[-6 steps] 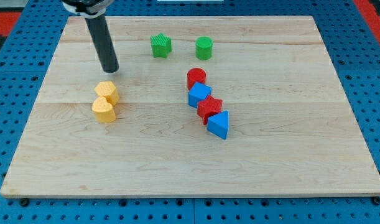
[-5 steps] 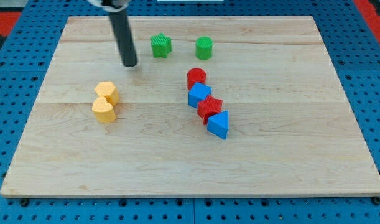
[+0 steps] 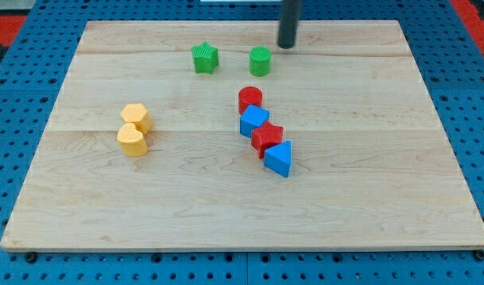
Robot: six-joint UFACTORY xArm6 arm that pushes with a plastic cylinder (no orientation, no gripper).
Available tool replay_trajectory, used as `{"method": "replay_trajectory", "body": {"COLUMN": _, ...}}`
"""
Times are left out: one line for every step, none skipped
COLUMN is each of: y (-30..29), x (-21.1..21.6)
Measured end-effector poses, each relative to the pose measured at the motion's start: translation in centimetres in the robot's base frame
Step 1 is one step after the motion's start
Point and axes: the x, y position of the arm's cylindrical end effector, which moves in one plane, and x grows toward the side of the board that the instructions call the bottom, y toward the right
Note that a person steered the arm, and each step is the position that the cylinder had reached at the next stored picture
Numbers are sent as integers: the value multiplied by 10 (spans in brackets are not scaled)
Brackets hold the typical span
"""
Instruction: Move the green blocks diagonal to each other
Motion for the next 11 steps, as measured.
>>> {"method": "replay_trajectory", "body": {"y": -29, "x": 9}}
{"method": "replay_trajectory", "body": {"y": -15, "x": -5}}
{"method": "replay_trajectory", "body": {"y": 46, "x": -8}}
{"method": "replay_trajectory", "body": {"y": 103, "x": 13}}
{"method": "replay_trajectory", "body": {"y": 75, "x": 21}}
{"method": "replay_trajectory", "body": {"y": -10, "x": 25}}
{"method": "replay_trajectory", "body": {"y": -97, "x": 45}}
{"method": "replay_trajectory", "body": {"y": -127, "x": 46}}
{"method": "replay_trajectory", "body": {"y": -115, "x": 41}}
{"method": "replay_trajectory", "body": {"y": -74, "x": 41}}
{"method": "replay_trajectory", "body": {"y": -50, "x": 48}}
